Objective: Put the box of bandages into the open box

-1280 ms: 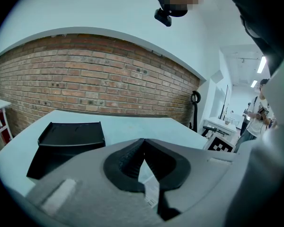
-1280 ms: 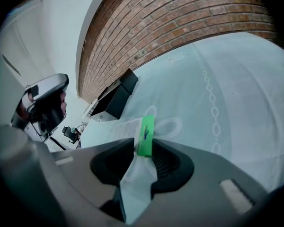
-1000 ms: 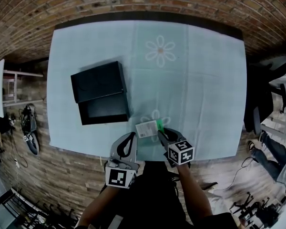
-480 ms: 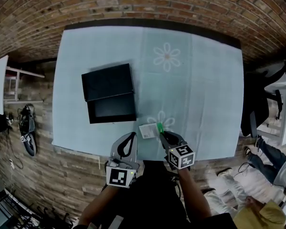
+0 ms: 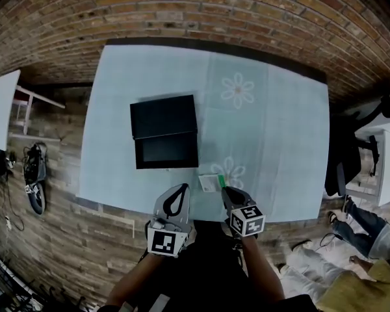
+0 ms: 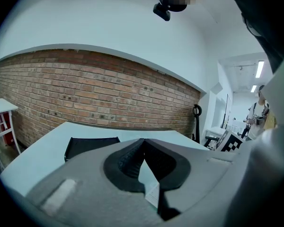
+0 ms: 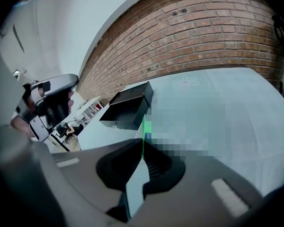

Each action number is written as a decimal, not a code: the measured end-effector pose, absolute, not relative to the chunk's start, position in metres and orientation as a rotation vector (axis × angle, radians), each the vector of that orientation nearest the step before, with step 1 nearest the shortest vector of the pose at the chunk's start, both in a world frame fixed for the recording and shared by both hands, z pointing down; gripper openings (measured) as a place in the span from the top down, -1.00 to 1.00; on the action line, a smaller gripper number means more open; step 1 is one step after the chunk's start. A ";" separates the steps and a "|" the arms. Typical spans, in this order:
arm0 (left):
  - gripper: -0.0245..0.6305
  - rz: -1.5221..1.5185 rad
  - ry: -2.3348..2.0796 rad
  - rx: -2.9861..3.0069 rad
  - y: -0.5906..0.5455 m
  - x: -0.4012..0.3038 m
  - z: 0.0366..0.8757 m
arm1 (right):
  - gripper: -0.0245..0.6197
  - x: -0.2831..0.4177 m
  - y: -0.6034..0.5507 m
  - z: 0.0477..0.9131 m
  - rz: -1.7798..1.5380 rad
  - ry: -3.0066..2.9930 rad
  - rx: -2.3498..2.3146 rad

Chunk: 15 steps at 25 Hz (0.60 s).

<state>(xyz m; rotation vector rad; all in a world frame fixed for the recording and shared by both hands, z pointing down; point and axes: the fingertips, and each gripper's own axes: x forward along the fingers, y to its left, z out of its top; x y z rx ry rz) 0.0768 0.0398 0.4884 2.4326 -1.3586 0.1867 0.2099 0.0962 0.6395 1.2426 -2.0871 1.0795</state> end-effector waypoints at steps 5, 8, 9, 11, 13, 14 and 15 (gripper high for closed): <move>0.93 0.157 -1.361 2.440 0.045 0.062 0.481 | 0.90 0.193 0.098 0.631 1.046 -2.095 1.237; 0.93 0.146 -1.359 2.448 0.048 0.052 0.478 | 0.90 0.184 0.100 0.626 1.027 -2.100 1.232; 0.93 0.145 -1.359 2.446 0.050 0.049 0.478 | 0.90 0.182 0.100 0.624 1.021 -2.100 1.234; 0.93 0.153 -1.366 2.430 0.053 0.039 0.480 | 0.90 0.178 0.100 0.620 1.008 -2.103 1.239; 0.93 0.146 -1.381 2.421 0.053 0.028 0.479 | 0.90 0.173 0.099 0.616 0.990 -2.107 1.241; 0.93 0.133 -1.389 2.424 0.053 0.023 0.476 | 0.90 0.170 0.100 0.613 0.979 -2.110 1.241; 0.93 0.126 -1.395 2.426 0.053 0.018 0.474 | 0.90 0.166 0.100 0.611 0.968 -2.113 1.241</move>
